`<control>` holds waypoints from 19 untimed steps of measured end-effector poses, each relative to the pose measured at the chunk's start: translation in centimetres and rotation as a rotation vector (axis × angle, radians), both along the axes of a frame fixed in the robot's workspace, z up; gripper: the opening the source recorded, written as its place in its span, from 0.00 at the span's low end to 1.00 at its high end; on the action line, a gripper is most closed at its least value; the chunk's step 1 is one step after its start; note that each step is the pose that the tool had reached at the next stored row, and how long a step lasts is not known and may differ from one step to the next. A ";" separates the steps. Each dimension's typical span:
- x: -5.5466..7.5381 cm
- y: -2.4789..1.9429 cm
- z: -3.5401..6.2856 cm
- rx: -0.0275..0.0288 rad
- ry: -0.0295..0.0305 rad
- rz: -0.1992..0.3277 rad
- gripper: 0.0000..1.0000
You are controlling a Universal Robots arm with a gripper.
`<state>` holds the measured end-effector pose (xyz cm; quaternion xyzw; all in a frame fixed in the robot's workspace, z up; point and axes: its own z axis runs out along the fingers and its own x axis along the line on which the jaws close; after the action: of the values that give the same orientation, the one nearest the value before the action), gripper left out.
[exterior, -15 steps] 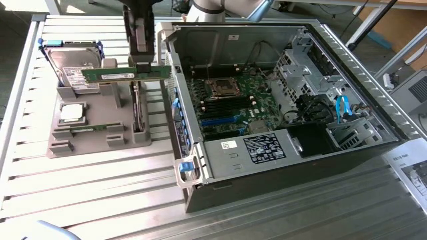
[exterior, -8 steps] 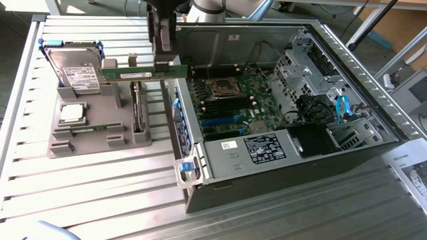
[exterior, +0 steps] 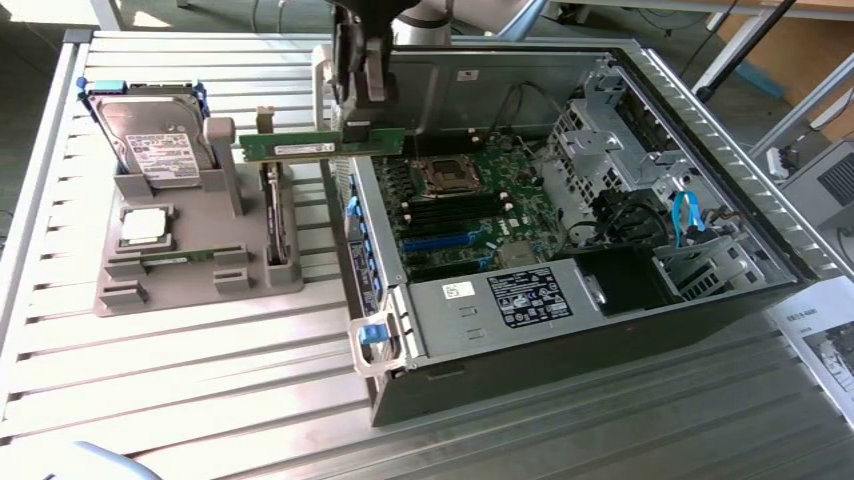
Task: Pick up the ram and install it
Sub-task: 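Pick up the ram and move it above insertion slot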
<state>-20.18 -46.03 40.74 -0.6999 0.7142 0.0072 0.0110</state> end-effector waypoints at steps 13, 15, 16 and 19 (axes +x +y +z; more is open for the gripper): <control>4.4 0.01 0.00 0.0000 0.0000 0.011 0.12; 5.0 0.01 0.00 0.0001 0.0000 0.012 0.12; 5.4 0.01 -0.01 0.0001 0.0000 0.013 0.12; 6.3 0.01 -0.01 0.0001 0.0000 0.015 0.12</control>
<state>-13.83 -46.03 40.73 -0.7053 0.7088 0.0074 0.0109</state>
